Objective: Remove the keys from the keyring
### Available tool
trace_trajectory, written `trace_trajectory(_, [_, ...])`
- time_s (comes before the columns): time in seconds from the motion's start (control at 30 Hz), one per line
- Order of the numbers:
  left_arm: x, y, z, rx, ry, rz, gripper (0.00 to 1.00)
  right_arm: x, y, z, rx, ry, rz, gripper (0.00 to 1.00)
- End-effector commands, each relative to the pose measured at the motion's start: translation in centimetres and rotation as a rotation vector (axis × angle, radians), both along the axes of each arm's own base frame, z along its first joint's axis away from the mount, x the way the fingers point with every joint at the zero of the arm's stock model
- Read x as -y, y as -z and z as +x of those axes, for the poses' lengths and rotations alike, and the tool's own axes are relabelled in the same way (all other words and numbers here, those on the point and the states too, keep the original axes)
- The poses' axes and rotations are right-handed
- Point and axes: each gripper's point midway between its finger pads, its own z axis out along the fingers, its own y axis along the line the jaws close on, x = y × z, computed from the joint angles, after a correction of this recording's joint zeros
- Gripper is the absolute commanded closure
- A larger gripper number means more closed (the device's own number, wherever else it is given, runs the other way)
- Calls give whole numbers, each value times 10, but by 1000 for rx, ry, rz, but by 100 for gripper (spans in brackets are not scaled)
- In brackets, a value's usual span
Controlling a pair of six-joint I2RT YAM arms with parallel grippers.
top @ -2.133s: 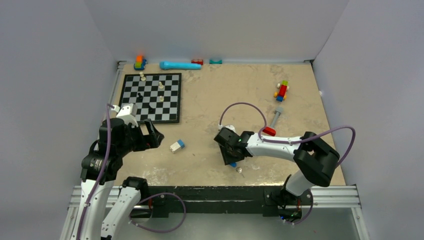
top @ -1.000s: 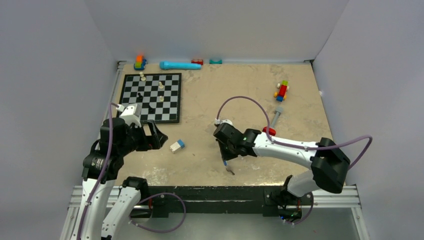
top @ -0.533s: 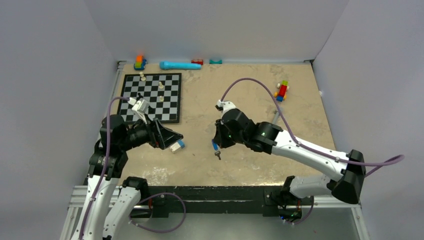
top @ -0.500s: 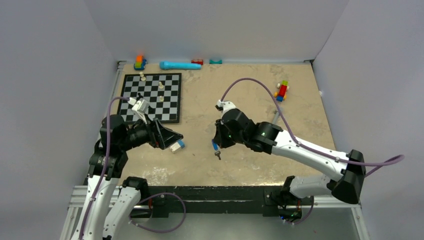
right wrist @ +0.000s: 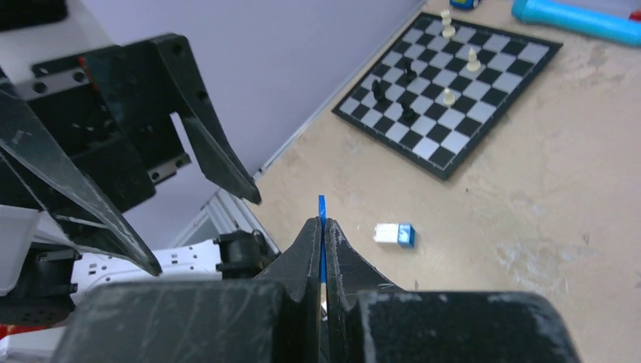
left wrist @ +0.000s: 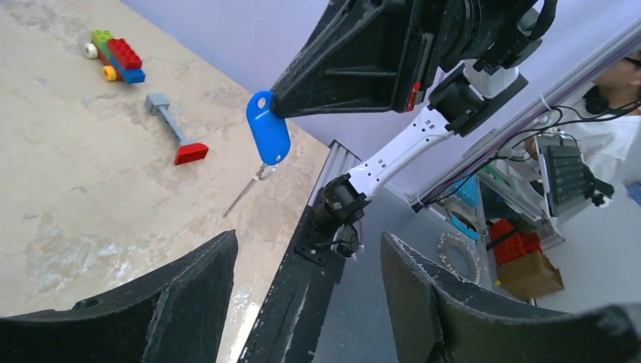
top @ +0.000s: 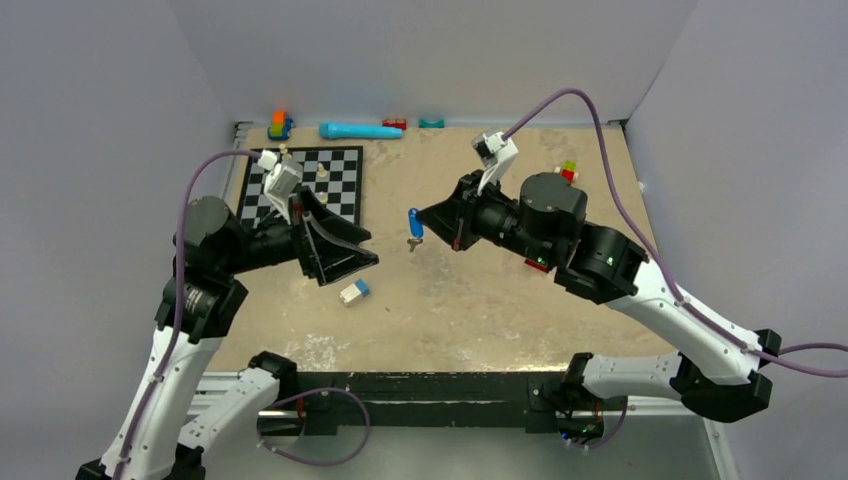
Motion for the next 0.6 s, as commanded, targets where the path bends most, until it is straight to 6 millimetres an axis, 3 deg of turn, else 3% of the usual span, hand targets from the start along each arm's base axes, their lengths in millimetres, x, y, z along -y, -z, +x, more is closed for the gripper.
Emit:
trace_trajectory(0.0, [10,-30,0,65,32,-21,27,-4,-48,-1,109,-33,55,100])
trace_trajectory(0.23, [17,-49,-1,113,61,-26,31,-4,-74,-4,154,-54,87,100])
trace_trajectory(0.57, [29,-62,2,156,102,-13,36,-10,-79,-7,157,-90,91,100])
